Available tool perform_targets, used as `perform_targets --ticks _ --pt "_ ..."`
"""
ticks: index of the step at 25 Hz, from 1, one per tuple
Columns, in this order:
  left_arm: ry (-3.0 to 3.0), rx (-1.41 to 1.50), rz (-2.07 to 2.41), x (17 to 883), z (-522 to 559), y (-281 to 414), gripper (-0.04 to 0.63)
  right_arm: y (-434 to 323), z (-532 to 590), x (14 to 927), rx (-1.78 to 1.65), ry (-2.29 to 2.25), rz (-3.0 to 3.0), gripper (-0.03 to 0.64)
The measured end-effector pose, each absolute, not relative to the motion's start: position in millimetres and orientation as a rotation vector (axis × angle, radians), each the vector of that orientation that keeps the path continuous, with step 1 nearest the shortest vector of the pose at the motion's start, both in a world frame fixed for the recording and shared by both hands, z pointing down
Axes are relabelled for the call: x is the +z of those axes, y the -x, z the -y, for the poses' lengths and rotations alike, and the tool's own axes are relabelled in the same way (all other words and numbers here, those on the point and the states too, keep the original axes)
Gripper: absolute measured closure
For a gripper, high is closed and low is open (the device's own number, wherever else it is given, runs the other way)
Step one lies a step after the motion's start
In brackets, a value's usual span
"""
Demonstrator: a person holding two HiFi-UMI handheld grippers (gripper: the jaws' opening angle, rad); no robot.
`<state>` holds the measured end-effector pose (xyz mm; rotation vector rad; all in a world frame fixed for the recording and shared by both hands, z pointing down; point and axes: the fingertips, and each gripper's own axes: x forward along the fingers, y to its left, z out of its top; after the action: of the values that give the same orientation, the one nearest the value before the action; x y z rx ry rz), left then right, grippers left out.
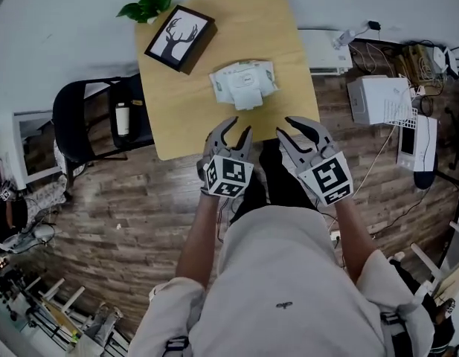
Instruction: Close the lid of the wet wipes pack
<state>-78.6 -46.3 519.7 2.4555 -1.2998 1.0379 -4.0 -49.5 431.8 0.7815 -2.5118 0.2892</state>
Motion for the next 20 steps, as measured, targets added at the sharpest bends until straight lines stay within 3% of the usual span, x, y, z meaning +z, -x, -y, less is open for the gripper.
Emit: perform_targets --ticks 20 --pt "-2.373 1.538 1.148 629.0 98.3 73.5 0.442 -13.4 123.9 491.6 0.417 -0.605 2.487 0.511"
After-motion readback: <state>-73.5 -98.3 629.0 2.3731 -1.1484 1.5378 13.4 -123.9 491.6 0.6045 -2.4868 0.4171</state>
